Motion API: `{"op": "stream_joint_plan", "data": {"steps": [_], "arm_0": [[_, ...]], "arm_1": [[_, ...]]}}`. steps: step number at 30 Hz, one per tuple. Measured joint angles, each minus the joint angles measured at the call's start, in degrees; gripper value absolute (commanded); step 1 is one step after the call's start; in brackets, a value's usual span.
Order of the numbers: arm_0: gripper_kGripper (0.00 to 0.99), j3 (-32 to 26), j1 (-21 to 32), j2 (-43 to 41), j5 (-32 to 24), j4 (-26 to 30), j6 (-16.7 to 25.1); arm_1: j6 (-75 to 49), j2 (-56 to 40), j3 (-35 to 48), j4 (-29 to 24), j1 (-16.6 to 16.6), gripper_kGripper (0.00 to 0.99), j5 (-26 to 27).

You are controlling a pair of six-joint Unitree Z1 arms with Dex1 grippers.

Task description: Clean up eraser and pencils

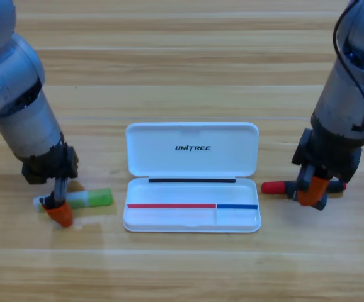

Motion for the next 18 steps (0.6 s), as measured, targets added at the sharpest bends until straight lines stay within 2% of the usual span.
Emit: {"op": "stream_joint_plan", "data": {"steps": [3,4,7,10,14,18], "arm_0": [[0.635,0.02,-0.15,0.08,-0.03,0.0,0.03],[0.52,0.02,-0.19,0.14,-0.03,0.0,0.13],[0.006,-0.02,-0.4,0.33,-0.03,0.03,1.35],[0.0,-0.3,-0.61,0.55,-0.03,0.06,2.81],[0.0,-0.54,-0.64,0.63,0.01,0.15,2.67],[0.0,-2.03,-0.64,0.6,0.02,3.22,2.68]], "arm_1": [[-6.42,1.11,-1.61,0.23,0.75,0.0,0.0],[-7.54,1.61,-2.47,0.23,0.91,0.0,0.0],[-10.41,2.82,-4.6,0.24,1.34,0.0,-0.41],[-12.23,4.65,-7.31,0.25,1.81,0.0,-0.48],[-13.14,6.85,-9.02,0.26,2.64,0.0,-0.49],[-13.45,8.34,-10.59,0.3,3.75,0.0,-0.49]]}}
